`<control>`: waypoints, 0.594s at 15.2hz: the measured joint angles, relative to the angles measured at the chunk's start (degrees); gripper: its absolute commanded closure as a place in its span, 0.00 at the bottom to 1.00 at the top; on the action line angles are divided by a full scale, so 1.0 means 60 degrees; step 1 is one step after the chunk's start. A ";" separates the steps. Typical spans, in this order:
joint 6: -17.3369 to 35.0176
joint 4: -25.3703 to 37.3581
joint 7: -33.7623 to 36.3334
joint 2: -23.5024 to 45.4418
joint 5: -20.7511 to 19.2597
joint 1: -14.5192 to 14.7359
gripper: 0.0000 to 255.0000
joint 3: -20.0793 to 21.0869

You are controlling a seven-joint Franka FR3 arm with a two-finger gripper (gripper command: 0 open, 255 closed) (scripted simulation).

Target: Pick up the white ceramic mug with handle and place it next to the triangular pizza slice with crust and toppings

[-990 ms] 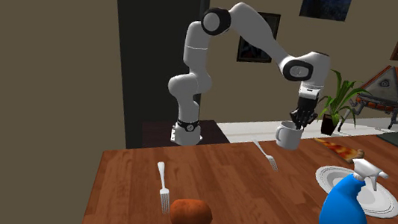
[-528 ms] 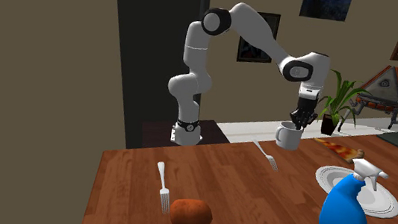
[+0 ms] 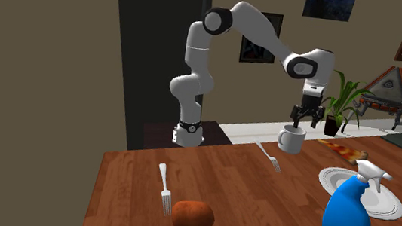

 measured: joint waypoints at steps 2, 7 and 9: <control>-0.0502 0.0306 -0.0172 -0.0242 0.0170 -0.0047 0.00 -0.0009; -0.0760 0.0374 -0.0249 -0.0456 0.0314 -0.0049 0.00 0.0006; -0.0770 0.0379 -0.0249 -0.0458 0.0316 -0.0048 0.00 0.0006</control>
